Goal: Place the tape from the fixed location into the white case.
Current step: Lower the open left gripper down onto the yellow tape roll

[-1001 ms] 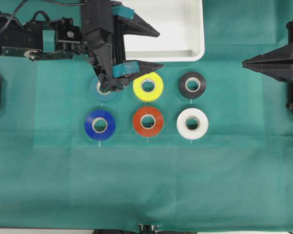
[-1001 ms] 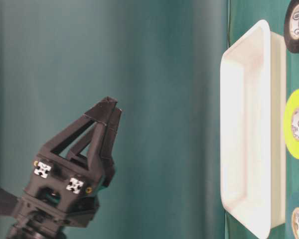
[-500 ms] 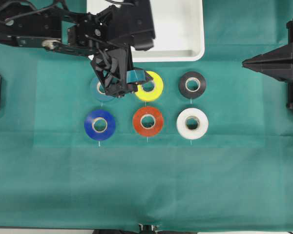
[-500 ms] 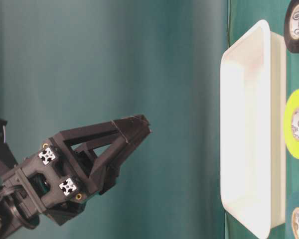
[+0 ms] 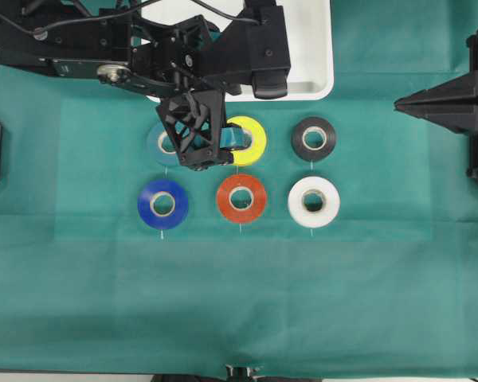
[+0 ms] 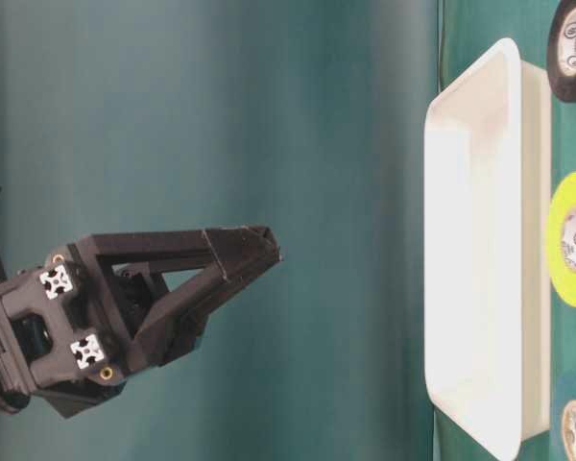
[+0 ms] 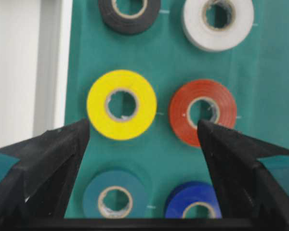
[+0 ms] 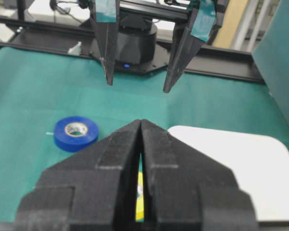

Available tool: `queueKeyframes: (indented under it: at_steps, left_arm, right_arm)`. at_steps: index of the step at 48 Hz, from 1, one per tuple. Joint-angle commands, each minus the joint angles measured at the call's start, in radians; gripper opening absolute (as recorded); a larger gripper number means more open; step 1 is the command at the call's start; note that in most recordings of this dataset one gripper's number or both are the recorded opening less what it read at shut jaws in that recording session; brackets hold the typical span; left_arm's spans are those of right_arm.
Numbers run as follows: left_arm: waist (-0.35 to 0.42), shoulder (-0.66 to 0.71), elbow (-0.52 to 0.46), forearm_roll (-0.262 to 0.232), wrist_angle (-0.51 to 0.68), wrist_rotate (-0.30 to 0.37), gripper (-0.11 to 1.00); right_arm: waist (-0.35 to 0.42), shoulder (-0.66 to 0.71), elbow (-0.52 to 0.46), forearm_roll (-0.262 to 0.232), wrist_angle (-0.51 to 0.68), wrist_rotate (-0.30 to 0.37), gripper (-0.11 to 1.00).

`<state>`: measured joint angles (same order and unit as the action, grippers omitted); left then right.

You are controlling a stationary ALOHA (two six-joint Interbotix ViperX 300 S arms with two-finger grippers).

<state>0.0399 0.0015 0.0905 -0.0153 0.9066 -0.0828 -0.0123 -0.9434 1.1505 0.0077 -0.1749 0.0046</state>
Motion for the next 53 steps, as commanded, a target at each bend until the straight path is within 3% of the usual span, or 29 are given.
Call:
queueKeyframes:
  at_steps: [1, 28, 53]
  left_arm:
    - [-0.002, -0.014, -0.026, 0.000, 0.000, -0.002, 0.92]
    - [-0.011, -0.015, -0.023, 0.000, -0.009, -0.017, 0.92]
    - [-0.020, 0.002, -0.052, 0.000, 0.006, -0.359, 0.92]
  right_arm:
    - [-0.002, 0.006, -0.029, 0.000, 0.000, 0.000, 0.00]
    - [-0.002, 0.006, -0.029, 0.000, 0.003, 0.002, 0.00]
    - [-0.002, 0.025, -0.026, 0.000, 0.014, 0.002, 0.00]
